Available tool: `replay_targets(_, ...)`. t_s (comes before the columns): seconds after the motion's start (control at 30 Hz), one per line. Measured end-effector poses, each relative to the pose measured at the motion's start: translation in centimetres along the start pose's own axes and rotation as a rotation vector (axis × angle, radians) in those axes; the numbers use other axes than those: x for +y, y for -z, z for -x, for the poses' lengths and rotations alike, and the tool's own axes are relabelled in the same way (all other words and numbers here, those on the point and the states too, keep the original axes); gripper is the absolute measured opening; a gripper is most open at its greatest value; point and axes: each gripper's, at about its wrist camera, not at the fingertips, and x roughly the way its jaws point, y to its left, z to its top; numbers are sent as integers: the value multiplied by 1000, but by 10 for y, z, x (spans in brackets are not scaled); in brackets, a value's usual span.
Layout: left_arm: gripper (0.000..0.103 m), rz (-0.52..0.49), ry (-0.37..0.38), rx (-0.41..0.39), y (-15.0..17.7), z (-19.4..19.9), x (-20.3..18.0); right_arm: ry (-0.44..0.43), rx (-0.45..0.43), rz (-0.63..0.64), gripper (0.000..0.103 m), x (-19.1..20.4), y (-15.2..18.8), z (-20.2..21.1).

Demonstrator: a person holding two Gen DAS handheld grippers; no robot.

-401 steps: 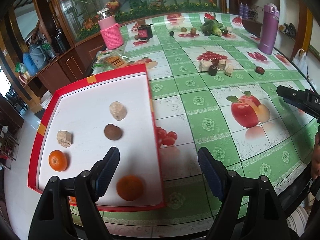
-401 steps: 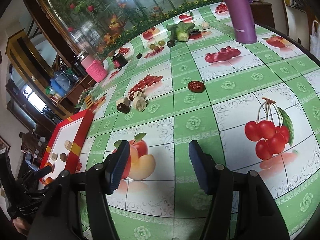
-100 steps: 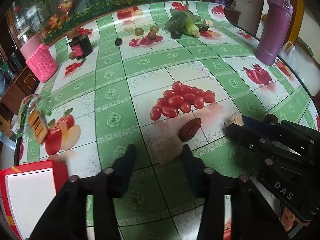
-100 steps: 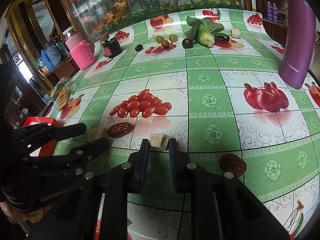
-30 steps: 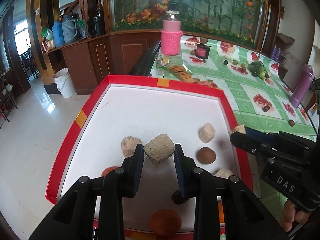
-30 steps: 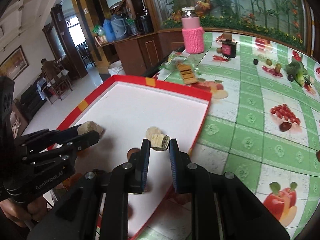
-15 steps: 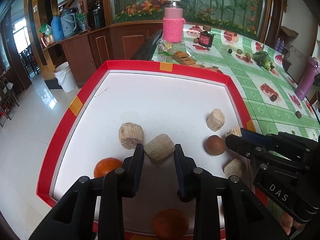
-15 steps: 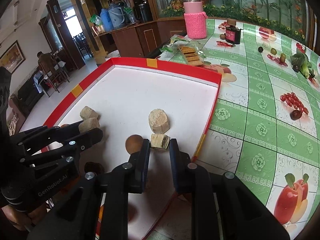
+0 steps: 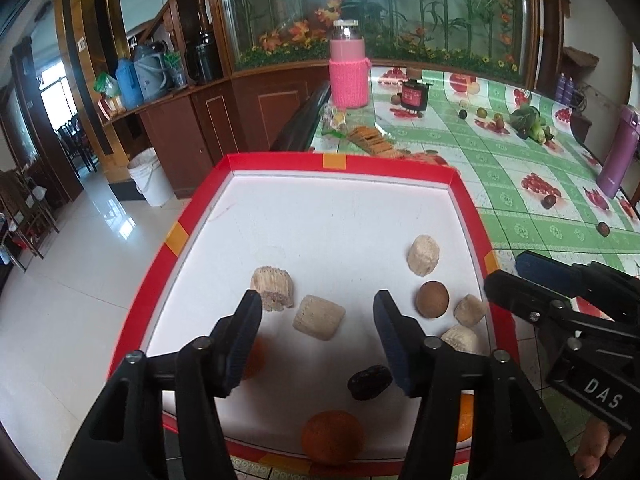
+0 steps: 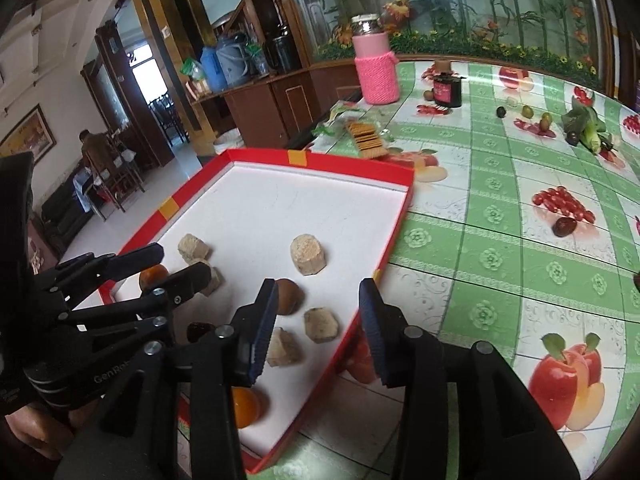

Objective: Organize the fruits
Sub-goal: 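Move both open tools back toward the remaining dates, then grasp a red-brown date with the right tool while the left tool grasps a dark date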

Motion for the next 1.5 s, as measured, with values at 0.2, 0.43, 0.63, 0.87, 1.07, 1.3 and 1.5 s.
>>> replay_targets(0.2,73,-24,-8,-38,-5,12,-10,16,-32,-53,50,-21,-2,20)
replay_targets(0.43,74,-45,-4,-44,-8,16,-21,32,-61,-108,52,-47,-1,37)
replay_targets(0.63,77,-64,12,-38,-7,16,-34,51,-80,-164,53,-71,2,49)
replay_targets(0.87,79,-101,47,-23,-3,19,-50,102,-112,-233,53,-109,11,71)
replay_targets(1.07,81,-137,121,-8,1,25,-72,213,-132,-313,56,-158,31,103)
replay_targets(1.3,81,-219,196,11,5,28,-111,305,-157,-449,56,-213,61,138)
replay_targets(1.5,81,-272,226,20,-1,29,-139,317,-139,-464,57,-226,70,143)
